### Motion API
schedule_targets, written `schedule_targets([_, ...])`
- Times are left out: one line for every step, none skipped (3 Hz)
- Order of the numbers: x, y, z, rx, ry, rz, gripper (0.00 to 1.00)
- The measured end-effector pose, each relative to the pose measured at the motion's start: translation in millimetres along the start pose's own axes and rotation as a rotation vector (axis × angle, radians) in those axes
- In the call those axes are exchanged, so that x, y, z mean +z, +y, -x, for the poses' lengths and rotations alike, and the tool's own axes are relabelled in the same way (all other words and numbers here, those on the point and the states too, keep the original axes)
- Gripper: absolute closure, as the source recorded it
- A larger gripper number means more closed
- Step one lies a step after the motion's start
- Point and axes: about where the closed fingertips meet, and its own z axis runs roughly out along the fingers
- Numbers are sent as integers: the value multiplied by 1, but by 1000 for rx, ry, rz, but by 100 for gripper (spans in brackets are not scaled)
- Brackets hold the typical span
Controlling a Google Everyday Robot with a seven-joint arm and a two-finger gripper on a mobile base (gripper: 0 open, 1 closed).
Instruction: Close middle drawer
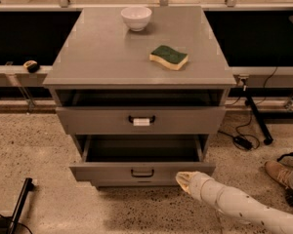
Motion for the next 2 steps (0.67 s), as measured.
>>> schedule_targets([31,-19,0,-29,-21,-29,100])
schedule_targets([31,-19,0,-29,-21,-30,100])
